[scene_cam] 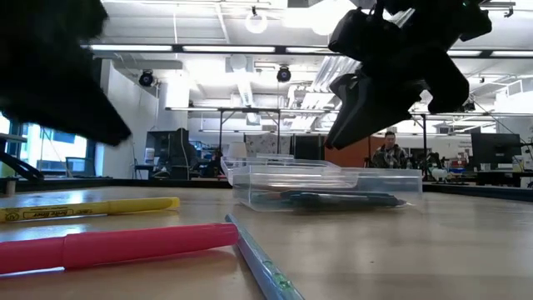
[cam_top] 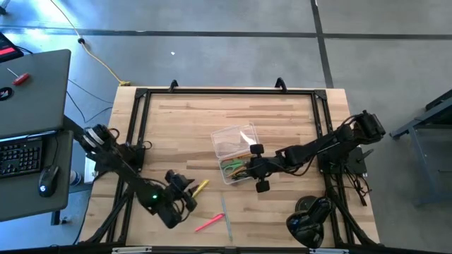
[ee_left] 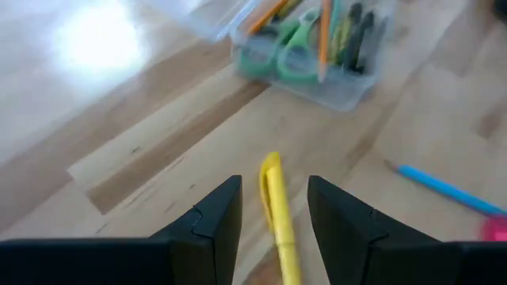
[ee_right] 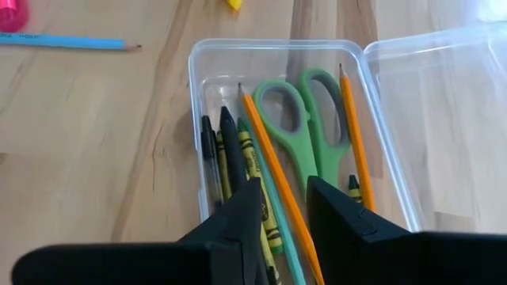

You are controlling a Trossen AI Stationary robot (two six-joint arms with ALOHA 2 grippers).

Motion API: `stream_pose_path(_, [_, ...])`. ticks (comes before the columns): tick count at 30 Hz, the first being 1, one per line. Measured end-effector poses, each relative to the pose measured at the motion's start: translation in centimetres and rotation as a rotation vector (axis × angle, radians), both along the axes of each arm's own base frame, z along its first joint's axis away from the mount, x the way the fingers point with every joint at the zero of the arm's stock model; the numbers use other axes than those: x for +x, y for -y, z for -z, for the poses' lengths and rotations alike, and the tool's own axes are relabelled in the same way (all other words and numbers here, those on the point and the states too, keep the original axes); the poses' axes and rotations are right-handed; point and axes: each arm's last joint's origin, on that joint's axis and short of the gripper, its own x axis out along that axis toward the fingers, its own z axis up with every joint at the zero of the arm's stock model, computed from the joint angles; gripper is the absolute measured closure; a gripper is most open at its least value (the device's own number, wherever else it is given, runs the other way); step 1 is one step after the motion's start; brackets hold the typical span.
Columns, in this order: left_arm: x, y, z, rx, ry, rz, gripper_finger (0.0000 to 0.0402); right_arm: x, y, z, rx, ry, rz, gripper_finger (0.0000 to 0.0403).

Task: Pick & place school supplies into a supply box
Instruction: Put the yellow pen into the supply box

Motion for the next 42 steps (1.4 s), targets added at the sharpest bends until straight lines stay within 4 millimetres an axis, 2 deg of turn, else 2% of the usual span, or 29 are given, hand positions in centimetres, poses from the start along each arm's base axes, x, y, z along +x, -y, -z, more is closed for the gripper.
stream_pose_path(7, [2.3, -0.9, 3.5, -0.053, -0.085, -0.052, 0.0224, 0.1, 0.0, -0.1, 0.003, 0.011, -0.001, 0.0321])
stream_pose_path(12, [3.6, -1.1, 5.0, -0.048, -0.088, -0.047, 0.0225, 0.1, 0.0, 0.0, 0.004, 0.009, -0.001, 0.032])
stream_pose_path(23, [3.8, -1.1, 5.5, -0.016, -0.069, -0.048, 0.0225, 0.1, 0.0, -0.1, 0.005, 0.015, 0.0, 0.032])
stream_pose_path(27, [3.9, -1.2, 6.4, 0.038, -0.065, -0.066, 0.0225, 0.1, 0.0, -0.1, 0.005, 0.015, -0.001, 0.032])
stream_pose_path(38, [4.5, -2.3, 6.7, -0.052, -0.109, -0.119, 0.0225, 0.1, -0.2, 0.0, 0.05, 0.006, -0.023, 0.032])
stream_pose_path(42, [4.6, -2.5, 7.5, -0.026, -0.108, -0.144, 0.0225, 0.1, -0.2, 0.0, 0.048, 0.005, -0.026, 0.032])
